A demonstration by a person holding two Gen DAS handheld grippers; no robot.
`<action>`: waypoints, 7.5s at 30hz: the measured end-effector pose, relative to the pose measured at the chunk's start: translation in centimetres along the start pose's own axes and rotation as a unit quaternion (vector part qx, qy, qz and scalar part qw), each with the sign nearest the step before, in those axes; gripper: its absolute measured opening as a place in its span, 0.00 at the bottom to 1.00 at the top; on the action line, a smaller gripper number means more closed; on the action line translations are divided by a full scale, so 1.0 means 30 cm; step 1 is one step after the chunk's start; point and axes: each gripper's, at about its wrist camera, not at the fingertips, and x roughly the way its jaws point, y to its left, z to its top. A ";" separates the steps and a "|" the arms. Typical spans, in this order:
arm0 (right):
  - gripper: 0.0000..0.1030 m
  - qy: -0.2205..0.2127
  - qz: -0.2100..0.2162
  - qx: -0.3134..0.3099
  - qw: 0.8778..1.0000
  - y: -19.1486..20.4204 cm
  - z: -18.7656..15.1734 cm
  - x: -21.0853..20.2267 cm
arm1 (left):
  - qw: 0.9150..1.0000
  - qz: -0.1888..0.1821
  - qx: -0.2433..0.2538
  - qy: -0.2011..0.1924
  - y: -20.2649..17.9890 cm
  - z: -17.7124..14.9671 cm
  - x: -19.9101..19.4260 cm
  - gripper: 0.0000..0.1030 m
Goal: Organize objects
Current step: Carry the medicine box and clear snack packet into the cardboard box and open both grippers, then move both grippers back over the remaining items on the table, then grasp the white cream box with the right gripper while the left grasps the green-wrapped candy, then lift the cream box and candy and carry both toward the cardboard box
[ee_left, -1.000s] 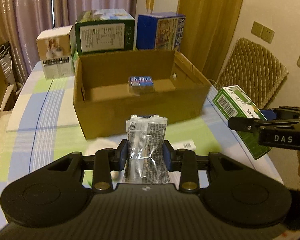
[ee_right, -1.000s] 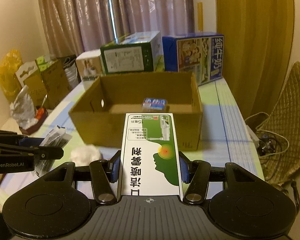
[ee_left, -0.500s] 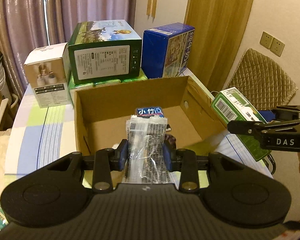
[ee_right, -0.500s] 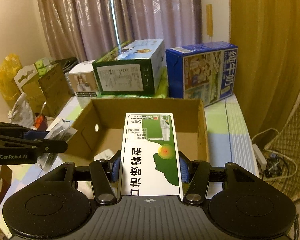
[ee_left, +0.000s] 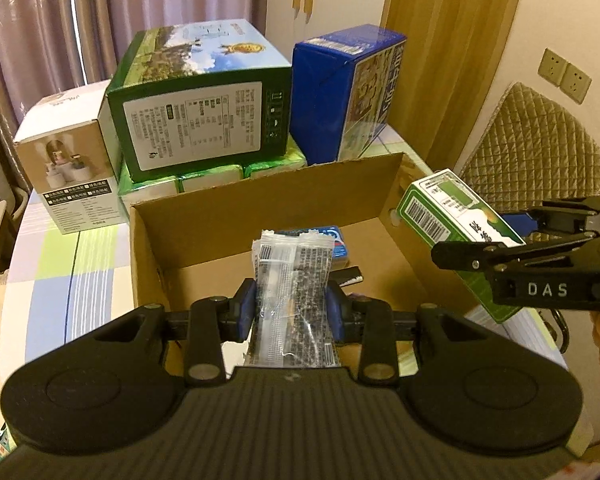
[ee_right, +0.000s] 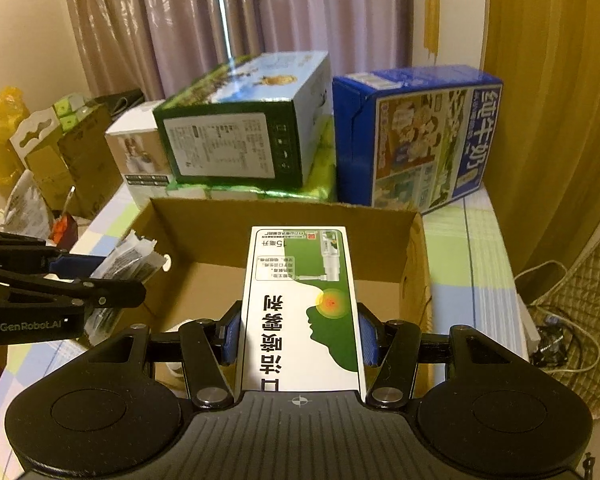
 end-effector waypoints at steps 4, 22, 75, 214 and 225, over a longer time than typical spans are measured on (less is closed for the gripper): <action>0.51 0.011 -0.005 0.000 1.000 -0.014 0.004 0.053 | 1.000 -0.005 -0.015 0.014 0.022 0.012 0.068 0.30; 0.51 0.026 -0.005 0.046 0.999 -0.095 -0.002 0.182 | 0.999 0.005 -0.046 0.011 0.037 0.023 0.243 0.42; 0.98 -0.030 -0.038 0.022 0.999 0.265 -0.567 -0.632 | 0.990 0.048 -0.093 -0.095 -0.122 -0.601 -0.715 0.99; 0.22 0.072 -0.012 -0.033 0.997 0.209 -0.840 -0.021 | 0.997 0.057 -0.030 0.030 -0.094 -0.880 -0.036 0.15; 0.22 0.053 -0.001 0.014 0.999 0.197 -0.796 -0.146 | 0.996 0.055 -0.061 0.029 -0.118 -0.876 -0.143 0.15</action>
